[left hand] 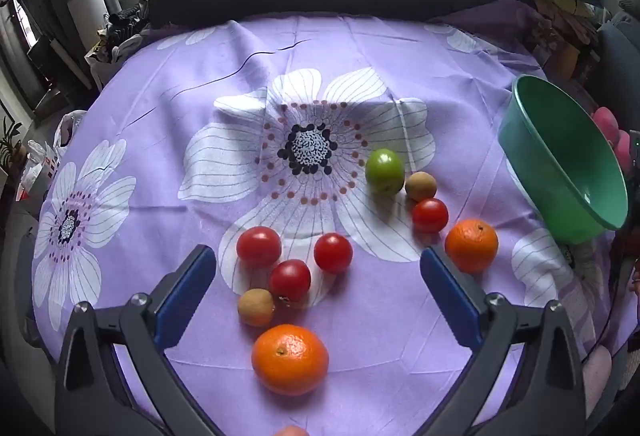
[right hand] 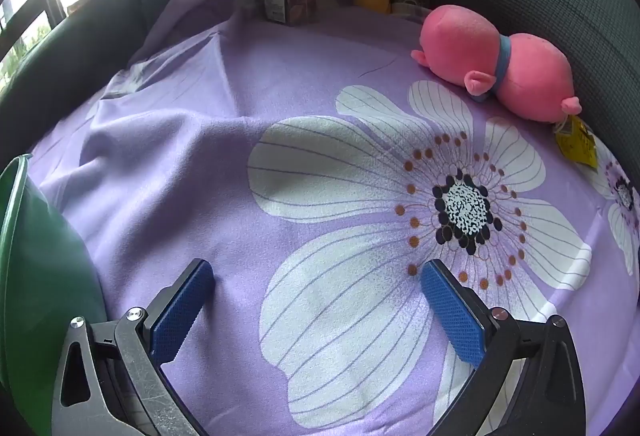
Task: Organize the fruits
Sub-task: 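Move the left tool toward the orange beside the green bowl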
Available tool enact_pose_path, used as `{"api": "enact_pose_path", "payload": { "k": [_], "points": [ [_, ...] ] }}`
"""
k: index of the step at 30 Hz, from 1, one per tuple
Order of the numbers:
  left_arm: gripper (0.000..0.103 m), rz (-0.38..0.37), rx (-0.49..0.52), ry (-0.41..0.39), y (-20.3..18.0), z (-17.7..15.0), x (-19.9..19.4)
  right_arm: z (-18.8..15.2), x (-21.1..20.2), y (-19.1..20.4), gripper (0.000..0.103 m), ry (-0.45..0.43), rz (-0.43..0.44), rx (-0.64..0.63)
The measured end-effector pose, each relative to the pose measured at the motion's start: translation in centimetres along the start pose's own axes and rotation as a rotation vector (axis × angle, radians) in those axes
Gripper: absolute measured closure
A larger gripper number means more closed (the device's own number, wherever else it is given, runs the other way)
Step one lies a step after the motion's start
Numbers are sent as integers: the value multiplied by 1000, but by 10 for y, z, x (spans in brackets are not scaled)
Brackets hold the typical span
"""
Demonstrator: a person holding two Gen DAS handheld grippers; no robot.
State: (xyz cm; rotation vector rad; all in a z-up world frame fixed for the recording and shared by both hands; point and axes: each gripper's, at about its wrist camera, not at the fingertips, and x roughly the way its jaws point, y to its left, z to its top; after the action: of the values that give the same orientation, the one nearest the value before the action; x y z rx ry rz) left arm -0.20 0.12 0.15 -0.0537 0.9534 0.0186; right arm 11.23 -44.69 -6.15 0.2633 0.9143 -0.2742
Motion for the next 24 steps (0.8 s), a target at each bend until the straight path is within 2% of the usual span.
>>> {"api": "enact_pose_path", "payload": {
  "k": [5, 7, 10, 12, 14, 18, 20, 22, 24],
  "points": [
    [1, -43, -25, -1, 15, -7, -11, 0, 1, -1, 0, 1, 6, 4],
    [1, 45, 1, -3, -2, 10, -4, 0, 1, 2, 0, 3, -6, -5],
    [1, 56, 17, -29, -9, 15, -8, 1, 2, -2, 0, 13, 5, -1],
    [1, 39, 12, -49, -10, 16, -12, 0, -5, -2, 0, 34, -24, 1],
    [1, 32, 10, -74, -10, 17, -19, 1, -35, -1, 1, -24, -63, 34],
    [1, 44, 19, -117, -9, 14, -31, -2, -121, 8, 1, -269, -165, -2],
    [1, 34, 14, -130, -8, 12, -34, -9, -155, 32, 1, -313, -96, -95],
    [1, 30, 15, -132, -8, 10, -36, -20, -175, 64, 1, -304, 41, -209],
    [1, 34, 17, -132, -7, 9, -38, -43, -185, 100, 1, -258, 198, -339]
  ]
}}
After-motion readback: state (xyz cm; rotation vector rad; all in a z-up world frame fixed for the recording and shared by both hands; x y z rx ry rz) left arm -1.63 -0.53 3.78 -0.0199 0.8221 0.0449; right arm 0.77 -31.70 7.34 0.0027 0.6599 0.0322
